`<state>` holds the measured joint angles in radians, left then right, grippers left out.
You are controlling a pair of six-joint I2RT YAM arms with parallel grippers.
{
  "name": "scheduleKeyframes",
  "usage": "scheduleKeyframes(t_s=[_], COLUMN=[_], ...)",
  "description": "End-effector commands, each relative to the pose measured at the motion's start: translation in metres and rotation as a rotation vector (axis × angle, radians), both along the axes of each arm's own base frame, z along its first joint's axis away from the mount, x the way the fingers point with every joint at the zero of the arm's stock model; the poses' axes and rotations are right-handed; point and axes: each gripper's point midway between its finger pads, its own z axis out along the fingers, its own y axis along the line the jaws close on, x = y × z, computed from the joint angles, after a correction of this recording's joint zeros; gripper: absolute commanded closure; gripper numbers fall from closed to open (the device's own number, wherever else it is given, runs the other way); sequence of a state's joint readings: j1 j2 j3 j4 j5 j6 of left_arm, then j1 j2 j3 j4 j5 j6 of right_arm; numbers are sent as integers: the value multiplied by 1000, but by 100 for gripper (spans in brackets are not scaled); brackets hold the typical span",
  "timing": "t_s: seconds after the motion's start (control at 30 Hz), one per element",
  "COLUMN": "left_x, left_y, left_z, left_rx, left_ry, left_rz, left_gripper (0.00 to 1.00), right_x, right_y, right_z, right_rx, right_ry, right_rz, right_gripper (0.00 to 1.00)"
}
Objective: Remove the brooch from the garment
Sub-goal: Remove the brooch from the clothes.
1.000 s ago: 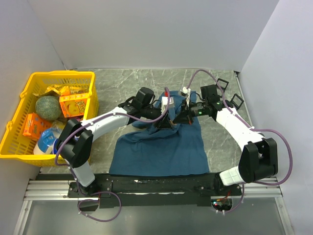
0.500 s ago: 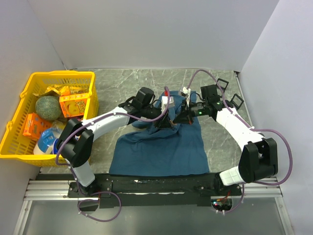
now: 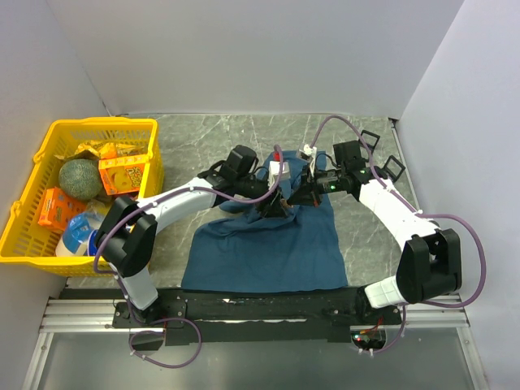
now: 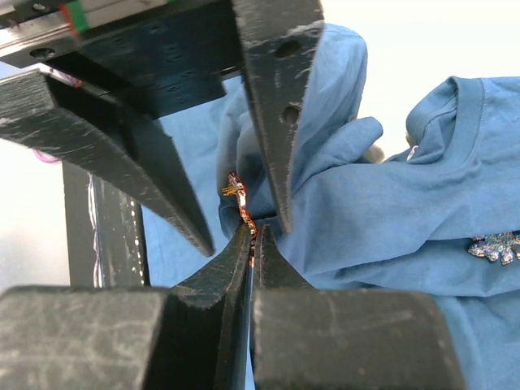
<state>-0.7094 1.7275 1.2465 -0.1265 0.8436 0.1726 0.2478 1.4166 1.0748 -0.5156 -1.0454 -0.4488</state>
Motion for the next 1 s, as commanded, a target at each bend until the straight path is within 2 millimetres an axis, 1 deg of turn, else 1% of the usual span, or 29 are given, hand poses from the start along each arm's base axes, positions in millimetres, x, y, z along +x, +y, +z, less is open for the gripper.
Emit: scheduleKeyframes(t_s=[0.0,0.13,0.23,0.37,0.43,0.73,0.97], left_x=[-7,-5,1,2,5,6,8], left_y=[0,6,9,9,7,5,4], left_z=[19,28,30,28,28,28,25], left_rx=[-62,-108,-125,-124,-131,-140,-132], left_ry=[-18,24,45,72,65,84,81], left_rz=[-66,-66,-44,-31,-21,-14,0], left_gripper=[44,41,40,40,41,43,52], right_x=[1,1,1,2,2,2,2], right_y=[1,0,0,0,0,1,1], right_z=[18,17,17,18,17,15,16], right_rx=[42,42,43,44,44,48,49], right_ry=[-50,-48,-49,-49,-47,-35,-40], right_rz=[9,7,5,4,4,5,3], right_gripper=[100,100,100,100,100,100,100])
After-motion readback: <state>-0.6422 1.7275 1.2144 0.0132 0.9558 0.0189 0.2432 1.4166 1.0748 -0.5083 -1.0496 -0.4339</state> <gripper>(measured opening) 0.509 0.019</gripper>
